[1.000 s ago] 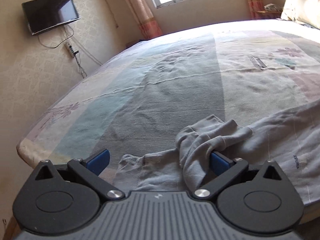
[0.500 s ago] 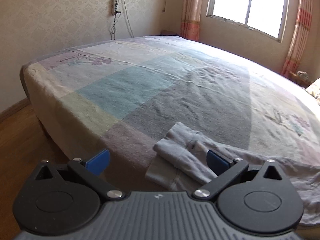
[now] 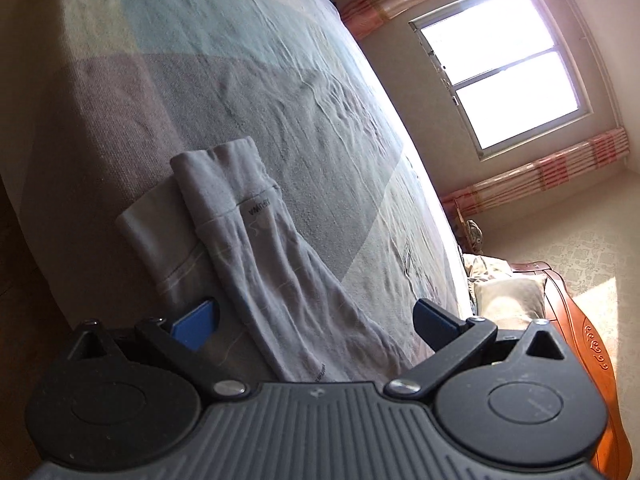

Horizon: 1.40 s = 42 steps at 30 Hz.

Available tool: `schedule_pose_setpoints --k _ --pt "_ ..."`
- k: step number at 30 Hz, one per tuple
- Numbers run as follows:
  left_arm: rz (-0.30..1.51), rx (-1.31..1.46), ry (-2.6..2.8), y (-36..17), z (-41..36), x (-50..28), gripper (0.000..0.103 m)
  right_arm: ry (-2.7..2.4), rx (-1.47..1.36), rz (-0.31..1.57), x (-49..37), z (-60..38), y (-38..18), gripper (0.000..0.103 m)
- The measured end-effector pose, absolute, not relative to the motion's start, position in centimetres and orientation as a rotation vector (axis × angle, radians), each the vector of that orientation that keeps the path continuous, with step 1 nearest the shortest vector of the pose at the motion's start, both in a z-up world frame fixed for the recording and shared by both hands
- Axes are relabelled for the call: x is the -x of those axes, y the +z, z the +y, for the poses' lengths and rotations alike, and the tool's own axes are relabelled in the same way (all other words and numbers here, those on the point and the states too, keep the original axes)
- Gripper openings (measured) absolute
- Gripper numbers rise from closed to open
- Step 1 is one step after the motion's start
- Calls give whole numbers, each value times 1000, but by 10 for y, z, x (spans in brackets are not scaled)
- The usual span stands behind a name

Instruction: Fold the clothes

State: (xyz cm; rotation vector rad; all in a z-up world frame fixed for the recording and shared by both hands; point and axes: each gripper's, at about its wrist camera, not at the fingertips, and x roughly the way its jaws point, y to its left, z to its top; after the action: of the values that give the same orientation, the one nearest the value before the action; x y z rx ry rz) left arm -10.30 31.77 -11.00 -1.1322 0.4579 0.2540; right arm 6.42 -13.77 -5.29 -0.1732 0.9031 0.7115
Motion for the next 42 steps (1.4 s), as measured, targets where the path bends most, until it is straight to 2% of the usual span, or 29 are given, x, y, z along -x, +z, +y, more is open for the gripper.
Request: schedule_pose_setpoints --k 9,13,19,22,24,25,26,27,28,29,34,36,42 --pt "389 1186 235 -120 330 88 102 718 169 917 -66 -134 -60 103" --pt "290 1302 201 -139 334 97 102 715 166 919 -67 -136 -60 103" --pt "318 1267 221 -138 341 86 102 708 157 921 -68 -136 -62 103" --pt "264 1302 211 -148 342 97 100 710 154 926 -67 -135 -64 103" --pt "269 1318 241 -151 342 102 83 710 157 928 -66 -135 -66 103" --pt "276 1321 261 -152 341 105 79 708 157 931 -66 -136 -68 103" --pt "284 1325 281 -153 341 107 66 706 157 933 -65 -136 -69 103" --pt "292 1327 303 -155 340 109 48 704 157 936 -65 -137 -70 103" --pt "305 1323 338 -158 338 113 36 704 151 935 -64 -138 -70 103" --pt "327 1318 380 -163 336 117 11 706 143 933 -64 -139 -71 103" --pt "383 1275 443 -151 333 114 8 715 135 929 -61 -144 -69 103" --pt "410 1202 464 -130 330 107 2 714 123 921 -61 -148 -67 103" --pt "338 1143 434 -93 319 119 2 706 94 916 -63 -156 -65 103"
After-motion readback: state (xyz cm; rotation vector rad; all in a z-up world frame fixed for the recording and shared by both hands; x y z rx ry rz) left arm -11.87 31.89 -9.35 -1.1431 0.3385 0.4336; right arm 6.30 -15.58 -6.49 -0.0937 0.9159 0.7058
